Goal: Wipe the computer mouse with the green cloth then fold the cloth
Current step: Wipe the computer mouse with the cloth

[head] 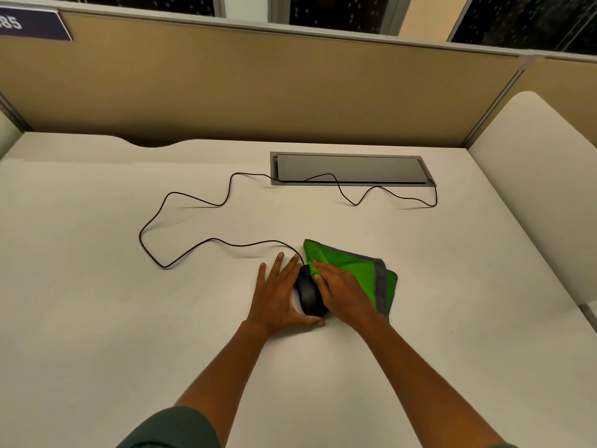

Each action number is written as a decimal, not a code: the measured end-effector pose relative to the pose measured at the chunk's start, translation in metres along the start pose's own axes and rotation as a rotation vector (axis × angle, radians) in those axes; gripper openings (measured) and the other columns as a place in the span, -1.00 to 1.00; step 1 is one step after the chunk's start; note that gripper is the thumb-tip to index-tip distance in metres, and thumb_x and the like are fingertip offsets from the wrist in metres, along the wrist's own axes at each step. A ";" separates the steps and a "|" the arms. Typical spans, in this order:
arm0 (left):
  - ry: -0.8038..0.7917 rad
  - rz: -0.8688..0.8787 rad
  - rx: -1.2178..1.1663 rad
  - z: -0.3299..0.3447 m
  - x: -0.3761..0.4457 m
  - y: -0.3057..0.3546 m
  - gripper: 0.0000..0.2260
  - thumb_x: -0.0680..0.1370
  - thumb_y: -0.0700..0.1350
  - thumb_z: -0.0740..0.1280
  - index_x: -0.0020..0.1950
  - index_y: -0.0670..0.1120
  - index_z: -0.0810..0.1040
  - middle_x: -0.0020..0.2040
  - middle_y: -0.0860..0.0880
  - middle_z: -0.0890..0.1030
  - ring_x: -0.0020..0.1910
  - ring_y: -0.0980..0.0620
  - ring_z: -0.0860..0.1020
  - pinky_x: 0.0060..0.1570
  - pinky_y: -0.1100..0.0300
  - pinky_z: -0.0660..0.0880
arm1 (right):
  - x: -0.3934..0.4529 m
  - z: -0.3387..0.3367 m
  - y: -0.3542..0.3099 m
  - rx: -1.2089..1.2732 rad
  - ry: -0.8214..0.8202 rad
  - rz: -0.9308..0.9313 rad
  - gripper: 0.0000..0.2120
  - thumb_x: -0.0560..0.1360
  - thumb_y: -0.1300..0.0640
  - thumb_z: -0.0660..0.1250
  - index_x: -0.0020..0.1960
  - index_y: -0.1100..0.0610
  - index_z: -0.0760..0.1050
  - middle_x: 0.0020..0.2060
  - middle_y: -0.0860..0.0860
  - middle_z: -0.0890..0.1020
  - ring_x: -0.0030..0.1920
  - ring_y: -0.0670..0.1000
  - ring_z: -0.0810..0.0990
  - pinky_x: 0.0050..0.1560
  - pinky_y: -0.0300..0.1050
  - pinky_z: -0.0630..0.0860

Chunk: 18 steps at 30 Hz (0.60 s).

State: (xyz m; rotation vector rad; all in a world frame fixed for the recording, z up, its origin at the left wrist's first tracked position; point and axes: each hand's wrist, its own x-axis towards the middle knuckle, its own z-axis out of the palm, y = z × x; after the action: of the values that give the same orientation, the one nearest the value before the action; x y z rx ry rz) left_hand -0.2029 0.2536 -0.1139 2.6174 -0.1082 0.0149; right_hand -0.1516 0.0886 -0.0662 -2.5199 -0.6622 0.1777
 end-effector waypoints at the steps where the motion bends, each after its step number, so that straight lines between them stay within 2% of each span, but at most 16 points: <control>1: 0.001 -0.002 -0.002 0.000 0.000 0.000 0.16 0.13 0.61 0.25 0.56 -0.01 0.07 0.60 0.11 0.02 0.58 0.07 -0.19 0.52 -0.12 -0.26 | 0.006 -0.002 0.000 -0.025 -0.030 -0.005 -0.66 0.63 0.15 0.15 0.38 0.20 0.42 0.34 0.10 0.51 0.35 0.06 0.45 0.38 -0.09 0.33; 6: 0.005 0.005 -0.001 0.000 0.000 -0.002 0.17 0.13 0.62 0.24 0.56 -0.01 0.08 0.60 0.11 0.02 0.58 0.07 -0.19 0.53 -0.13 -0.24 | 0.008 -0.002 -0.001 -0.048 -0.054 -0.020 -0.65 0.64 0.15 0.14 0.39 0.19 0.40 0.35 0.09 0.50 0.36 0.07 0.43 0.38 -0.09 0.31; 11: 0.029 0.004 -0.023 0.001 -0.001 0.000 0.16 0.13 0.61 0.25 0.56 -0.01 0.10 0.60 0.11 0.05 0.58 0.06 -0.15 0.54 -0.16 -0.18 | -0.027 0.005 -0.001 0.025 0.092 -0.052 -0.67 0.60 0.26 0.22 0.35 0.26 0.43 0.32 0.13 0.53 0.33 0.08 0.49 0.36 -0.15 0.34; 14: 0.030 -0.001 -0.027 -0.001 -0.002 0.001 0.18 0.11 0.64 0.20 0.56 -0.02 0.10 0.60 0.10 0.06 0.59 0.05 -0.12 0.54 -0.18 -0.16 | -0.057 0.012 -0.001 0.031 0.155 -0.130 -0.65 0.54 0.32 0.29 0.32 0.30 0.45 0.32 0.14 0.51 0.33 0.06 0.48 0.35 -0.10 0.40; 16: 0.016 -0.002 -0.025 -0.001 -0.002 0.001 0.18 0.11 0.64 0.18 0.56 -0.03 0.10 0.60 0.09 0.07 0.59 0.04 -0.12 0.54 -0.18 -0.17 | -0.076 0.018 -0.001 0.032 0.166 -0.156 -0.63 0.54 0.30 0.29 0.34 0.30 0.44 0.37 0.12 0.46 0.38 0.05 0.42 0.40 -0.10 0.35; 18: -0.001 0.000 -0.005 -0.001 -0.001 0.000 0.15 0.14 0.59 0.25 0.56 -0.04 0.10 0.60 0.07 0.06 0.59 0.02 -0.12 0.53 -0.18 -0.17 | -0.091 0.025 -0.001 0.016 0.172 -0.172 -0.62 0.57 0.24 0.24 0.37 0.29 0.41 0.41 0.10 0.41 0.42 0.09 0.37 0.45 -0.13 0.26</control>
State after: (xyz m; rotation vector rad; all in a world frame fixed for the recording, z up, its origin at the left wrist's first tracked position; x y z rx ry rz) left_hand -0.2035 0.2542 -0.1129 2.6124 -0.1090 0.0133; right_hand -0.2374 0.0560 -0.0873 -2.4143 -0.7988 -0.0940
